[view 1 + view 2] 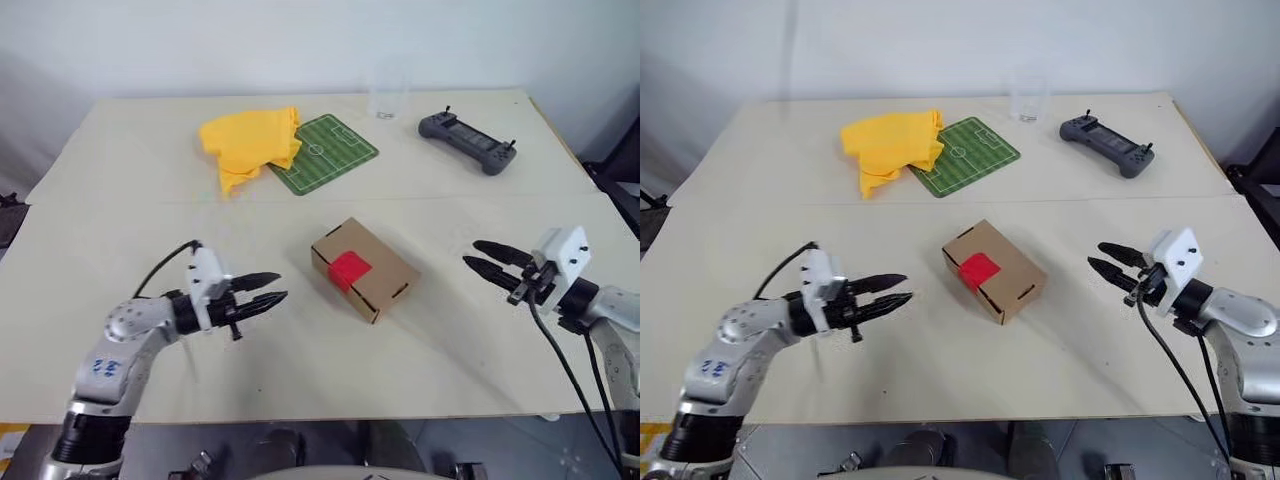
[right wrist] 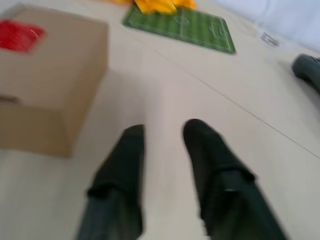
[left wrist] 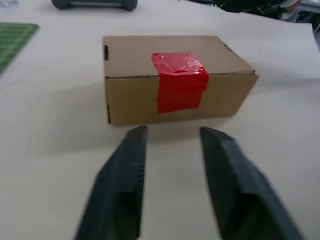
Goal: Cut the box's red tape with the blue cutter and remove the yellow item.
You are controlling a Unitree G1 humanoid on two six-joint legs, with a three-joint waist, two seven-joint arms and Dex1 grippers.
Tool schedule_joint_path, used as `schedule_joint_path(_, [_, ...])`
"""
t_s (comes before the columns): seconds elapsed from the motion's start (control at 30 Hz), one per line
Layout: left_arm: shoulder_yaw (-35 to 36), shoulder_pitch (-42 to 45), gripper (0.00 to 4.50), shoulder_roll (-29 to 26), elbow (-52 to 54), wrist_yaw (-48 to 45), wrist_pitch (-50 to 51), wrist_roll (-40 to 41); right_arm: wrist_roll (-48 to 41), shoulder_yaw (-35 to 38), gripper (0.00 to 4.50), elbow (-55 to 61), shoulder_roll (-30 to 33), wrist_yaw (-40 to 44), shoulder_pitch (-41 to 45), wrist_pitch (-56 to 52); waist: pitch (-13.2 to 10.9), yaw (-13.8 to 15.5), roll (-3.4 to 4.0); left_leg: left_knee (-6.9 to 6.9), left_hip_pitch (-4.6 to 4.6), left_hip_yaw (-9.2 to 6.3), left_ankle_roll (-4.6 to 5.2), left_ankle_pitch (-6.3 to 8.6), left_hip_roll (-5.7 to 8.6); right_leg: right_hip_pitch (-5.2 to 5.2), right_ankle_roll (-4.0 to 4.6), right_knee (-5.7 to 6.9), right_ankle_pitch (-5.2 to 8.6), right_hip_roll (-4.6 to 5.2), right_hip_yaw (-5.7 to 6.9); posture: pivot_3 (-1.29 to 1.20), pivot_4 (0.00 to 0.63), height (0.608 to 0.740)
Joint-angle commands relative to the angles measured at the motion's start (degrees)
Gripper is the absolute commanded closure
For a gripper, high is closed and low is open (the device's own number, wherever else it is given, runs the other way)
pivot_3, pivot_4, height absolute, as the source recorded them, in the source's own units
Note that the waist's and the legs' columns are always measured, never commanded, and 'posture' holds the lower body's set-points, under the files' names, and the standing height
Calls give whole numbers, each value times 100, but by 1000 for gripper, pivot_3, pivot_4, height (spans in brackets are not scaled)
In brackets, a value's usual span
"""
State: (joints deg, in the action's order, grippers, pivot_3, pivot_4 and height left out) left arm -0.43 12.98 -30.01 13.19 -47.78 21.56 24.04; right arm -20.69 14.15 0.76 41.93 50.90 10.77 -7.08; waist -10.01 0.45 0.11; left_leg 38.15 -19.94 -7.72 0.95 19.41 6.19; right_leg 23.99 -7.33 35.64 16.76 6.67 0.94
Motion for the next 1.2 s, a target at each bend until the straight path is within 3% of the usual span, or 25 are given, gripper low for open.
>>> schedule_joint_path(0.03, [-854, 518, 3935, 462, -296, 289, 338, -431, 388, -598, 4319, -237, -333, -136, 414, 216, -1, 4, -2, 4, -2, 10, 0, -3, -1, 1, -1, -1, -10, -4, -2, 0, 150, 740])
schedule_joint_path(0.1, [-1001, 747, 4493, 700, -439, 443, 384, -550, 362, -823, 4500, -233, -487, -80, 534, 19, -1, -3, -2, 3, -1, 17, 1, -5, -1, 3, -2, -3, -16, -6, -22, 0, 150, 740])
schedule_joint_path(0.23, [-1163, 1202, 4493, 939, -695, 733, 490, -848, 47, -1293, 4500, 487, -503, 244, 480, -818, -2, 31, -4, 4, -43, 29, -1, -7, -3, 66, -1, 13, -16, -10, -42, 0, 150, 740])
schedule_joint_path(0.43, [-923, 1774, 4493, 1138, -1244, 872, 514, -889, -935, -1435, 4500, 2276, 134, 723, -45, -2404, -4, 136, -7, 5, -43, 35, -1, -6, -3, 65, -2, 4, -16, -10, -47, 0, 150, 740])
schedule_joint_path(0.63, [-629, 2254, 4493, 1333, -1883, 1079, -19, -981, -1502, -1681, 4500, 3180, 95, 644, -158, -2990, -14, 154, -24, 13, -44, 37, 2, -6, -1, 57, -14, -6, -27, -9, -45, 0, 150, 740])
schedule_joint_path(0.7, [-507, 2259, 4493, 1007, -1952, 978, -74, -1064, -1599, -1606, 4500, 3350, 39, 502, -232, -3038, -15, 124, -26, 13, -44, 42, 3, -5, -2, 59, -15, -7, -29, -10, -45, 0, 150, 740])
schedule_joint_path(0.77, [-303, 1958, 4493, 308, -1840, 509, -128, -1051, -1784, -1163, 4500, 3472, 232, 480, -484, -3137, -16, 91, -27, 9, -43, 43, 2, -5, -6, 62, -14, -7, -29, -9, -46, 0, 150, 740])
schedule_joint_path(0.87, [15, 1226, 4493, -579, -1118, -636, 237, -269, -2019, -357, 4500, 3348, 604, 584, -891, -3270, -16, 51, -26, -11, -34, 48, 4, 3, -7, 85, -11, -5, -31, -11, -56, 0, 150, 740])
schedule_joint_path(1.0, [296, 168, 4493, -1468, 77, -1669, 1112, 783, -1375, 84, 4500, 2410, 715, 154, -878, -2883, -21, 111, -35, 0, -36, 44, 22, 16, -7, 72, -11, -22, -31, -8, -96, 0, 150, 740])
schedule_joint_path(1.1, [173, -204, 4493, -1513, 549, -1750, 1404, 1085, -535, -181, 4500, 1334, 440, -456, -307, -2232, -22, 161, -33, 6, -35, 40, 30, 14, 1, 49, -19, -51, -56, -5, -96, 0, 150, 740])
schedule_joint_path(1.2, [-205, -106, 4493, -1073, 516, -1330, 1326, 810, 251, -610, 4500, 363, 58, -807, 324, -1255, -21, 156, -32, 4, -35, 49, 31, 4, 5, 48, -20, -67, -83, -11, -102, 0, 150, 740])
